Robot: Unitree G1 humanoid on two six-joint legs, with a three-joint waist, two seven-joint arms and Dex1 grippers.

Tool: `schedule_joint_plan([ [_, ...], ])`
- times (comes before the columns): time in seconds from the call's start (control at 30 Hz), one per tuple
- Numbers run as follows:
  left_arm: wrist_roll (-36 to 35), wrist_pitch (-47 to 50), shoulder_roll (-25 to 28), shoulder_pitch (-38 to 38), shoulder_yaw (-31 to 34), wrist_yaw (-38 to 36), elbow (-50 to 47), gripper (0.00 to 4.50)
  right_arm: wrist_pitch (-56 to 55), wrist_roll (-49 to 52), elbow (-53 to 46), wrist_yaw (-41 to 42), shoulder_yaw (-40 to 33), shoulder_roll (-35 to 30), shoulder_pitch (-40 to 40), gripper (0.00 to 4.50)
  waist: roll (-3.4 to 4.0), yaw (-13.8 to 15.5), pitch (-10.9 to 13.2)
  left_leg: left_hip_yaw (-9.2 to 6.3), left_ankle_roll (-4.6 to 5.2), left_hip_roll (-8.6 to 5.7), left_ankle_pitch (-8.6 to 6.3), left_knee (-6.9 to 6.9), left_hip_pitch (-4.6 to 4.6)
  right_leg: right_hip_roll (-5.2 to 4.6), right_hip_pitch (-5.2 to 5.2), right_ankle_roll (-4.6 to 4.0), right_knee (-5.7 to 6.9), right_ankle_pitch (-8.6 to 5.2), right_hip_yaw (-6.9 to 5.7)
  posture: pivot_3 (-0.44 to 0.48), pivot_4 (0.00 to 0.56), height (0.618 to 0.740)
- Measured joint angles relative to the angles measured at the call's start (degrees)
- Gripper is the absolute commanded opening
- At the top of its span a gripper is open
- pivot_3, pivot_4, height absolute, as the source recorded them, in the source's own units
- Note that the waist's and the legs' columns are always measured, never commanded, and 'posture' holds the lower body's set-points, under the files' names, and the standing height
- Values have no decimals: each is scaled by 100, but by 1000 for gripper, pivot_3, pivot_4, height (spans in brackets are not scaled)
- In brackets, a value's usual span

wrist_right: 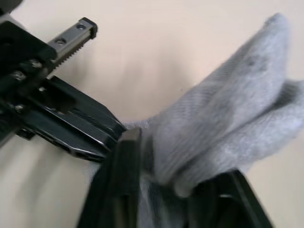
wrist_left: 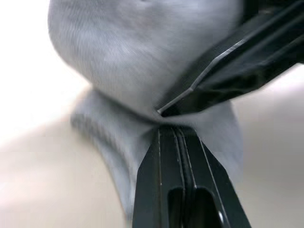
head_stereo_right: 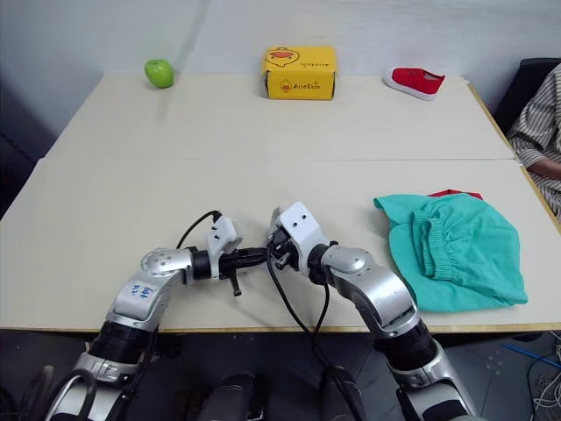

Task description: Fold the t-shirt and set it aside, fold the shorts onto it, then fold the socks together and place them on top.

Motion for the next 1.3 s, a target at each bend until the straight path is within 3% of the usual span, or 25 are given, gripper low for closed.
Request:
schedule_joint_plan([
  [0.43,-386,28,779,495,995,-34,-36,0,-1005,-135,240,924,146,18,34,2313,1,-3,3,-1,-5,1,-7,-4,-2,0,-5,0,-3,0,-2,0,150,740],
  [0.6,-615,-67,868,348,1390,-114,223,0,-1502,-204,341,1594,286,-296,61,2313,-2,20,6,-1,-1,-3,-10,-3,-4,-4,-5,0,-3,0,-5,0,150,740],
  [0.7,-1293,217,781,-192,1636,-322,95,0,-1974,-403,573,2021,420,-514,162,2313,-15,28,13,-2,-1,-4,-11,0,-7,-6,-4,0,-5,0,-7,0,150,740],
  [0.83,-1784,596,618,-655,1496,-477,-439,0,-2160,-371,548,2285,355,-553,383,2313,-15,13,13,3,-5,-6,-11,0,-5,-4,-3,1,-2,1,-16,0,150,740],
  [1.03,-1807,611,224,-961,996,-462,-504,0,-2396,-172,462,2733,205,-728,678,2313,-17,17,14,16,-5,-2,-7,5,-2,0,-3,1,-6,1,-24,0,150,740],
  [1.13,-1294,205,66,-1146,565,-307,-124,0,-2429,246,240,3055,-124,-838,841,1705,-18,74,15,17,-2,-3,-6,9,1,0,3,5,-8,3,-23,0,150,740],
  [1.3,-614,-355,-168,-1158,339,106,823,0,-2552,608,140,3095,-798,-908,952,44,-21,136,17,19,-2,0,-6,9,2,0,1,8,-10,4,-23,0,150,740],
])
